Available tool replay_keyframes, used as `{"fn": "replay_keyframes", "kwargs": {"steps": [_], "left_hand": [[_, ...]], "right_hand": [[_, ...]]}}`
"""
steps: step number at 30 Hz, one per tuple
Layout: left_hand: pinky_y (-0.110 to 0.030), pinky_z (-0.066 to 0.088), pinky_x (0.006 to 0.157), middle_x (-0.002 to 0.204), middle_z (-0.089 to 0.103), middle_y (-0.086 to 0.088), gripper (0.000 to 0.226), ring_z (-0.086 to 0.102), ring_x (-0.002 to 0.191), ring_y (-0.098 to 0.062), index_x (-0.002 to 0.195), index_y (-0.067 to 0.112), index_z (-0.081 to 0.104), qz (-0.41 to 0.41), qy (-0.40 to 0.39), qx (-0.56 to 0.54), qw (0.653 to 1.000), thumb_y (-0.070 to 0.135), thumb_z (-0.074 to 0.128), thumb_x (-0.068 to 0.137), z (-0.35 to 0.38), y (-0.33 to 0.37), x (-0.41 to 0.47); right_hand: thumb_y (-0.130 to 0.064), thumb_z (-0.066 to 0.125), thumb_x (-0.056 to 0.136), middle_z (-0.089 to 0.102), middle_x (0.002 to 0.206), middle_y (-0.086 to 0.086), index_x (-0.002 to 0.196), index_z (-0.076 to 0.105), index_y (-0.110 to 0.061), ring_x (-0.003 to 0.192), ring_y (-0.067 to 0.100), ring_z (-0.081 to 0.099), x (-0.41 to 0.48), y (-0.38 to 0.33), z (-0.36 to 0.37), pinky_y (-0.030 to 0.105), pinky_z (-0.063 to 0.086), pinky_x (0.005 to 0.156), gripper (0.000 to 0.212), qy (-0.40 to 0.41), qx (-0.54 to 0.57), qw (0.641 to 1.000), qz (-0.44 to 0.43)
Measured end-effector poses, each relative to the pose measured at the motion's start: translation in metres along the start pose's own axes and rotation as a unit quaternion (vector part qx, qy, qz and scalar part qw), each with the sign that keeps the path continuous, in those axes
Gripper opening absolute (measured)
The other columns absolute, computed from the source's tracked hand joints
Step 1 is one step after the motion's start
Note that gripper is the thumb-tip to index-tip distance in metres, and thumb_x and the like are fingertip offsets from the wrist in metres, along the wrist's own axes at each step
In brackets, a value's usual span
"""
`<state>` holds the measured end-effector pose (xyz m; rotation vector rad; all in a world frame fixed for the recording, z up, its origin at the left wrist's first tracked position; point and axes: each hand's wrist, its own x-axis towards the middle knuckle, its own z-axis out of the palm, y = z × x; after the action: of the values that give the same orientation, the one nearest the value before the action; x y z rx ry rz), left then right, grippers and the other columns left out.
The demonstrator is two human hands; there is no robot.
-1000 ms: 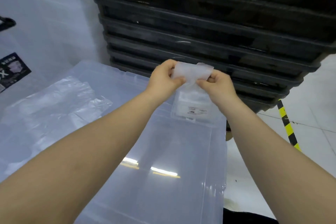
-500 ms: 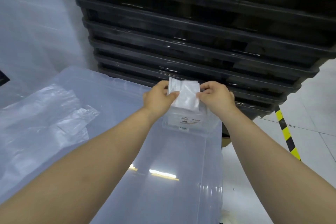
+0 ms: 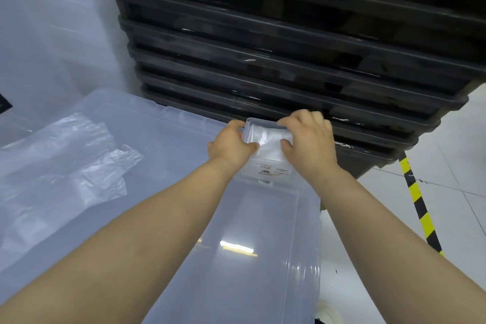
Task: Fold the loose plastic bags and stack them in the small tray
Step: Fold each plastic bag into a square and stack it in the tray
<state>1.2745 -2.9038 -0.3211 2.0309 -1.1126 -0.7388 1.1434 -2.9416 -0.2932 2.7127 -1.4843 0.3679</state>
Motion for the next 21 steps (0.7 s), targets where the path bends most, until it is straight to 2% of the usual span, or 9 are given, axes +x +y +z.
{"fn": "replay_keyframes", "kwargs": {"steps": [3, 6, 9, 11, 14, 17, 19, 20, 21], "left_hand": [[-0.039, 0.038, 0.101, 0.100, 0.053, 0.000, 0.044, 0.054, 0.109, -0.026, 0.126, 0.016, 0.048, -0.012, 0.003, -0.053, 0.999, 0.022, 0.064, 0.085, 0.001, -0.002, 0.000], [-0.038, 0.040, 0.100, 0.111, 0.058, -0.003, 0.042, 0.055, 0.108, -0.025, 0.127, 0.015, 0.048, -0.017, 0.002, -0.087, 0.996, 0.024, 0.060, 0.088, -0.001, -0.006, -0.003], [-0.029, 0.042, 0.094, 0.116, 0.059, -0.003, 0.038, 0.055, 0.107, -0.022, 0.128, 0.014, 0.049, -0.002, 0.007, -0.104, 0.995, 0.022, 0.055, 0.091, -0.009, -0.010, -0.012], [-0.022, 0.040, 0.086, 0.117, 0.058, -0.002, 0.035, 0.054, 0.104, -0.018, 0.128, 0.014, 0.051, 0.011, 0.007, -0.102, 0.995, 0.019, 0.052, 0.093, -0.020, -0.016, -0.023], [-0.007, 0.031, 0.080, 0.122, 0.057, -0.001, 0.031, 0.051, 0.106, -0.011, 0.125, 0.012, 0.056, 0.047, -0.003, -0.061, 0.997, 0.015, 0.048, 0.095, -0.042, -0.036, -0.044], [-0.002, 0.025, 0.080, 0.126, 0.056, 0.001, 0.028, 0.049, 0.114, -0.009, 0.120, 0.013, 0.060, 0.064, -0.019, 0.011, 0.998, 0.014, 0.047, 0.095, -0.067, -0.065, -0.066], [-0.004, 0.025, 0.083, 0.127, 0.055, 0.002, 0.028, 0.047, 0.120, -0.010, 0.119, 0.014, 0.061, 0.062, -0.025, 0.059, 0.996, 0.014, 0.049, 0.094, -0.086, -0.084, -0.080], [-0.005, 0.025, 0.084, 0.128, 0.054, 0.002, 0.028, 0.046, 0.121, -0.011, 0.119, 0.015, 0.061, 0.059, -0.027, 0.083, 0.994, 0.014, 0.050, 0.094, -0.096, -0.094, -0.086], [-0.006, 0.025, 0.085, 0.129, 0.053, 0.002, 0.028, 0.046, 0.122, -0.012, 0.120, 0.015, 0.060, 0.052, -0.027, 0.109, 0.992, 0.015, 0.051, 0.093, -0.106, -0.104, -0.091]], "right_hand": [[-0.017, 0.049, 0.092, 0.044, 0.134, 0.001, 0.131, 0.049, -0.021, 0.123, 0.020, 0.036, 0.009, -0.008, 0.008, 0.029, 0.026, 0.101, 0.039, -0.104, 0.046, 0.993, -0.034], [-0.020, 0.052, 0.091, 0.046, 0.134, 0.002, 0.128, 0.053, -0.022, 0.123, 0.021, 0.040, 0.018, -0.010, 0.015, 0.032, 0.033, 0.103, 0.037, -0.170, 0.075, 0.983, 0.005], [-0.023, 0.053, 0.090, 0.050, 0.131, 0.001, 0.124, 0.057, -0.022, 0.118, 0.022, 0.047, 0.023, -0.013, 0.013, 0.031, 0.040, 0.094, 0.034, -0.197, 0.071, 0.978, 0.018], [-0.022, 0.051, 0.092, 0.050, 0.132, 0.001, 0.126, 0.055, -0.021, 0.120, 0.022, 0.045, 0.021, -0.016, 0.009, 0.031, 0.038, 0.095, 0.034, -0.173, 0.057, 0.983, 0.007], [-0.016, 0.046, 0.093, 0.054, 0.129, 0.002, 0.124, 0.057, -0.014, 0.121, 0.022, 0.043, 0.007, -0.029, 0.006, 0.028, 0.030, 0.098, 0.033, -0.040, 0.047, 0.998, -0.022], [-0.010, 0.056, 0.077, 0.070, 0.100, 0.007, 0.095, 0.072, -0.007, 0.094, 0.025, 0.066, -0.024, -0.062, 0.017, 0.029, 0.050, 0.082, 0.024, 0.086, 0.106, 0.987, -0.079], [-0.023, 0.049, 0.072, 0.073, 0.088, 0.004, 0.081, 0.074, -0.013, 0.081, 0.021, 0.070, -0.048, -0.079, 0.037, 0.033, 0.055, 0.069, 0.029, 0.046, 0.112, 0.985, -0.121], [-0.030, 0.042, 0.072, 0.073, 0.091, 0.002, 0.081, 0.075, -0.016, 0.084, 0.019, 0.070, -0.058, -0.086, 0.049, 0.031, 0.054, 0.074, 0.036, 0.007, 0.081, 0.988, -0.134], [-0.034, 0.038, 0.072, 0.072, 0.095, 0.002, 0.083, 0.075, -0.017, 0.092, 0.020, 0.068, -0.066, -0.091, 0.060, 0.029, 0.048, 0.087, 0.042, -0.036, 0.051, 0.988, -0.142]]}}
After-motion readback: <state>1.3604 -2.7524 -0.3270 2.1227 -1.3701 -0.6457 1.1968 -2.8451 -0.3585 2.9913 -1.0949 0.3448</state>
